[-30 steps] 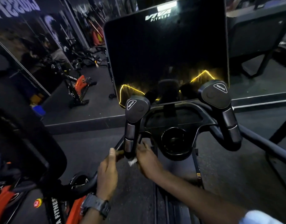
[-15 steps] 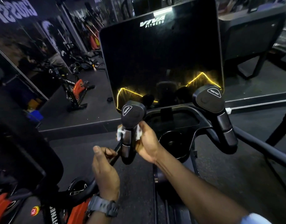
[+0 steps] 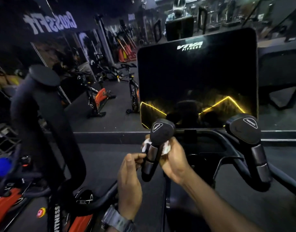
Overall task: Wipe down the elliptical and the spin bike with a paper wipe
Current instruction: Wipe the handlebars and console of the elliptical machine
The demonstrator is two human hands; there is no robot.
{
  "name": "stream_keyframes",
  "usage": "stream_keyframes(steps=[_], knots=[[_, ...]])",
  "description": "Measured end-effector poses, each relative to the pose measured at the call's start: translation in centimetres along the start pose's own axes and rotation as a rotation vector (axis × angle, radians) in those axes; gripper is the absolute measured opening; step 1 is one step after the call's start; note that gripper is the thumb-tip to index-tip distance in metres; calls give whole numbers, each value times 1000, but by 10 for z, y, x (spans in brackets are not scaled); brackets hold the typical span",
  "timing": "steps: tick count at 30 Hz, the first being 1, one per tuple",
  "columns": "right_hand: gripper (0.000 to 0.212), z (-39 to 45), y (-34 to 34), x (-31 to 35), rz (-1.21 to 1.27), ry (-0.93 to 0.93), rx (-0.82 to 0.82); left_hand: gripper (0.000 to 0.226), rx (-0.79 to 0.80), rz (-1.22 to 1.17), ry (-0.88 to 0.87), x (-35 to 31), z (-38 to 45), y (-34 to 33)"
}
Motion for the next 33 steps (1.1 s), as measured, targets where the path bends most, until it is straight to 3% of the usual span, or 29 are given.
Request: stream_keyframes(steps=[5, 9, 11, 14, 16, 19, 21, 25, 29, 32, 33], knots=[[60, 8, -3, 45, 39, 202, -108, 68, -3, 3, 23, -2, -1, 1], [52, -9, -1, 15, 145, 76, -222, 69, -25, -8, 34, -6, -1, 0], [50, -9, 1, 27, 67, 97, -211, 69, -24, -12, 33, -8, -1, 0], [40, -8, -9, 57, -243, 299, -137, 68, 4, -7, 39, -9, -1, -1], [35, -17, -13, 47, -648, 465, -158, 70, 16, -25, 40, -10, 0, -2], [49, -27, 3, 24, -1282, 739, -240, 71, 21, -47, 50, -14, 2, -6], [50, -17, 15, 32, -1558, 847, -221, 72, 45, -20, 50, -21, 6, -11], [49, -12, -3, 36, -1641, 775, -304, 67, 145, -45, 71, -38, 14, -24], [51, -31, 17, 34, -1977, 927, -83, 77, 206, -55, 48, -43, 17, -28], [54, -25, 10, 48, -1906, 825, -307, 76, 234, -39, 76, -39, 16, -25], [54, -24, 2, 44, -1943, 809, -293, 76, 239, -38, 90, -37, 17, -24]])
Point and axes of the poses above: each hand's wrist, its own z-axis towards the middle knuckle, its own y-axis out of the back of the hand, x = y × z, the point moved 1 cm from there along z, towards the middle knuckle, and after that the axes turned 2 degrees about -y, right-handed, at the moved point
